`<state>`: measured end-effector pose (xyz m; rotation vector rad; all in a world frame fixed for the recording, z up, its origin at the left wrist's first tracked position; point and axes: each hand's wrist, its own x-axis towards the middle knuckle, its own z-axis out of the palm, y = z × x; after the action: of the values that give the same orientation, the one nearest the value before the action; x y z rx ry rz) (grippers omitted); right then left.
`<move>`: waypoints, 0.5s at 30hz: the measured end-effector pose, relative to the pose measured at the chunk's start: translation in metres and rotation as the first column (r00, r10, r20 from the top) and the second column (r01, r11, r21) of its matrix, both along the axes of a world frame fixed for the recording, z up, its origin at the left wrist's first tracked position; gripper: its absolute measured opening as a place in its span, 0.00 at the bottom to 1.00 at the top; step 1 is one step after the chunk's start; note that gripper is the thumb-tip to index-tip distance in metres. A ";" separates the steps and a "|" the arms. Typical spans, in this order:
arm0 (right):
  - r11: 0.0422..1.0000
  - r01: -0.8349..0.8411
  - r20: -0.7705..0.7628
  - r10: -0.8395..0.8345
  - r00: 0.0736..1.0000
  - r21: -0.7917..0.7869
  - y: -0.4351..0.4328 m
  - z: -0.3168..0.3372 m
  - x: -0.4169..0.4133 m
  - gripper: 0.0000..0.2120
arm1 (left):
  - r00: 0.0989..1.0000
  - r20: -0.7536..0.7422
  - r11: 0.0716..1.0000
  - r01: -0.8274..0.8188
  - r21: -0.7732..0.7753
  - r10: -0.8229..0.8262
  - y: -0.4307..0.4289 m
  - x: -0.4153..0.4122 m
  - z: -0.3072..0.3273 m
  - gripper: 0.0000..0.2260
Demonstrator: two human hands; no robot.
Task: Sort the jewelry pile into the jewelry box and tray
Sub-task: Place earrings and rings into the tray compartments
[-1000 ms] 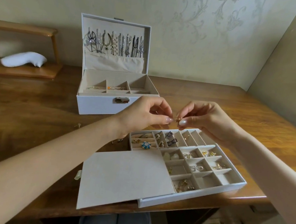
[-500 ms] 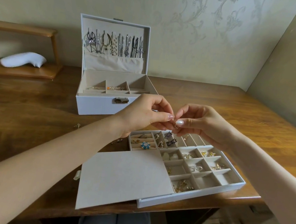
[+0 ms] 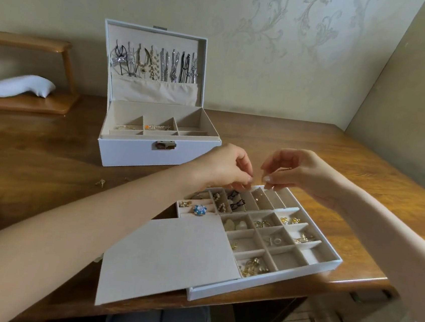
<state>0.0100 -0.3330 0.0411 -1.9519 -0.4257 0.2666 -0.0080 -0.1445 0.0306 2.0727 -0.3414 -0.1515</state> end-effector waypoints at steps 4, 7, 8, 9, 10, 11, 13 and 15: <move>0.969 0.029 0.069 -0.013 0.998 -0.244 -0.002 -0.004 0.002 0.10 | 0.997 0.070 0.987 -0.026 0.160 0.015 -0.009 0.008 -0.006 0.02; 0.949 0.038 0.106 -0.005 0.994 -0.314 0.001 -0.009 0.001 0.12 | 0.996 0.091 0.965 -0.011 0.261 -0.013 -0.016 0.013 -0.009 0.04; 0.946 0.043 0.114 -0.006 0.993 -0.322 0.000 -0.009 0.001 0.12 | 0.996 0.083 0.962 0.000 0.274 -0.023 -0.018 0.013 -0.010 0.04; 0.945 0.045 0.118 -0.007 0.993 -0.324 0.000 -0.009 0.001 0.13 | 0.997 0.070 0.961 0.009 0.276 -0.030 -0.020 0.015 -0.011 0.04; 0.948 0.042 0.117 -0.005 0.993 -0.316 -0.001 -0.009 0.001 0.14 | 0.998 0.060 0.962 0.014 0.272 -0.032 -0.021 0.016 -0.012 0.04; 0.954 0.037 0.115 -0.002 0.993 -0.299 -0.003 -0.009 0.001 0.14 | 0.998 0.055 0.964 0.013 0.264 -0.029 -0.022 0.017 -0.013 0.04; 0.968 0.038 0.124 -0.007 0.992 -0.248 -0.006 -0.008 0.001 0.15 | 0.999 0.050 0.968 0.010 0.249 -0.023 -0.022 0.019 -0.014 0.04; 0.979 0.047 0.137 -0.020 0.990 -0.198 -0.008 -0.009 0.000 0.14 | 0.999 0.025 0.979 0.022 0.200 -0.028 -0.022 0.020 -0.014 0.04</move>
<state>0.0103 -0.3412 0.0319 -2.1821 -0.4676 0.1615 0.0125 -0.1666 0.0169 2.2718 -0.3828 -0.1784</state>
